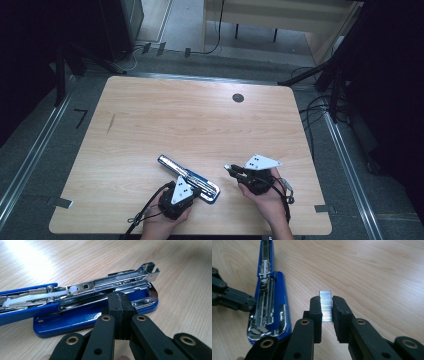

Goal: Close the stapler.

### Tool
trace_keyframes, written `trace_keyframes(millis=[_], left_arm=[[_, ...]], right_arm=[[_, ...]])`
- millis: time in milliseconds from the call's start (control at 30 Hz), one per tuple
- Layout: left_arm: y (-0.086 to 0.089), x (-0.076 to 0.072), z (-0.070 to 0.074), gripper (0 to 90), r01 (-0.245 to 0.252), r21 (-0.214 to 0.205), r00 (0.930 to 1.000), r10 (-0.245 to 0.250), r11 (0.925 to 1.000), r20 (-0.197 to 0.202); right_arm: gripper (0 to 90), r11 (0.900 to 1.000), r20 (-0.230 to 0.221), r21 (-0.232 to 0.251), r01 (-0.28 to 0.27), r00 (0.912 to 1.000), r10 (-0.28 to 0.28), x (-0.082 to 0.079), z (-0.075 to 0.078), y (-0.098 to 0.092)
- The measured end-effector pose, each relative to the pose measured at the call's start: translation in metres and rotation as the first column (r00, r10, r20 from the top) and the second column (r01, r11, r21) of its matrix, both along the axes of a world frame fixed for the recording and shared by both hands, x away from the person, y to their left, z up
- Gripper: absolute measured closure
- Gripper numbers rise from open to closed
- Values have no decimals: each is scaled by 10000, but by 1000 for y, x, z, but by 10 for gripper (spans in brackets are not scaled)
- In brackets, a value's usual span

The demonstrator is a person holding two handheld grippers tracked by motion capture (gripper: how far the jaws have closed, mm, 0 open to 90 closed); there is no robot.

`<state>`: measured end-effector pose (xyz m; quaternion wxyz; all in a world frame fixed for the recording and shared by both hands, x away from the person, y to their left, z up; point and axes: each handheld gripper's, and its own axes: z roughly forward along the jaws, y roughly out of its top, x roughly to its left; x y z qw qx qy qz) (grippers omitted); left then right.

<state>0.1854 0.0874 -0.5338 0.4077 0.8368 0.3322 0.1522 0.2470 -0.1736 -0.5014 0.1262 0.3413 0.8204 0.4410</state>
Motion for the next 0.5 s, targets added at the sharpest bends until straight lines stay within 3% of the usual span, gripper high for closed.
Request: trace_keyframes(millis=[100,267,367,500], left_arm=[[0,0,0,900,-8,-25,10000,7,10000,-14],[0,0,0,900,-23,-45,10000,23,10000,-10],[0,0,0,900,-27,-53,10000,27,10000,-15],[0,0,0,900,-26,-41,10000,26,10000,2]], right_arm=[[798,9996,7,-232,-156,9999,156,-2,1,4],[798,9996,-18,-137,-228,9997,228,-5,1,8],[798,9979,97,-533,-371,9992,377,-9,3,13],[798,9975,211,-480,-517,9984,528,-13,8,16]])
